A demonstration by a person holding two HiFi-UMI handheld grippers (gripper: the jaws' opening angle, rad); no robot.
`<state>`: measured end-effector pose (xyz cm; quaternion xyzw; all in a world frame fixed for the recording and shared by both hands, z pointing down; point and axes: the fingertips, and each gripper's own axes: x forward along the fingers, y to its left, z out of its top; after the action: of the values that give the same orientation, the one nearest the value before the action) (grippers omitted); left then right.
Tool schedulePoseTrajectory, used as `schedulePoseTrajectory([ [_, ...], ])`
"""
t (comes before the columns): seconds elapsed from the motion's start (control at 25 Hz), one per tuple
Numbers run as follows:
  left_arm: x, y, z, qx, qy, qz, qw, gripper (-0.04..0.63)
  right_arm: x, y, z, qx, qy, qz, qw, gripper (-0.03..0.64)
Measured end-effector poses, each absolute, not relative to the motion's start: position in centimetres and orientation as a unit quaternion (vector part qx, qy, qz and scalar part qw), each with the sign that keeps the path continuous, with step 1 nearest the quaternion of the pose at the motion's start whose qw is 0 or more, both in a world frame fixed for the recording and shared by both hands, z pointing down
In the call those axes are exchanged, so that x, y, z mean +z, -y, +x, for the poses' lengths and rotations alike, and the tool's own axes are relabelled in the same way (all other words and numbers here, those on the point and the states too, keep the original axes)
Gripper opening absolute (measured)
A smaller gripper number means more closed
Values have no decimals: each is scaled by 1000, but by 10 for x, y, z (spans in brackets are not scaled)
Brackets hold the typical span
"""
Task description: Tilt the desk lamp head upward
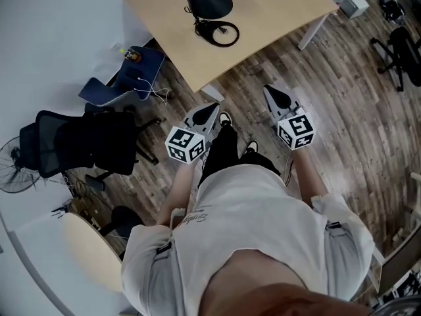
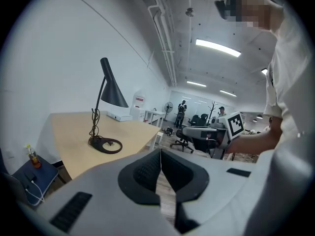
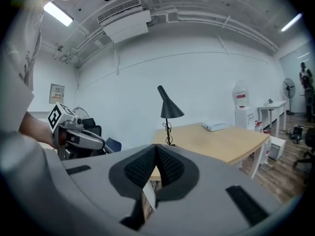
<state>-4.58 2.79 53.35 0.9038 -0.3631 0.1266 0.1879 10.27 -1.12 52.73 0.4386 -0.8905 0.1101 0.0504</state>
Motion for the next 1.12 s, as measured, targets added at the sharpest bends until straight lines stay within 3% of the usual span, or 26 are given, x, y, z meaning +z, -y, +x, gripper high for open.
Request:
schedulePoseTrajectory([
  [0.48, 546, 69, -17, 104, 321, 921, 193, 15, 513, 68, 107, 102, 885, 451, 61, -5],
  [0.84, 565, 148, -55, 131, 330, 920, 168, 15, 504, 160, 80, 94, 881, 456, 81, -5],
  [1.12, 615, 203, -70, 162, 325, 911, 197, 15, 519, 214, 71, 115, 868, 476, 82, -5],
])
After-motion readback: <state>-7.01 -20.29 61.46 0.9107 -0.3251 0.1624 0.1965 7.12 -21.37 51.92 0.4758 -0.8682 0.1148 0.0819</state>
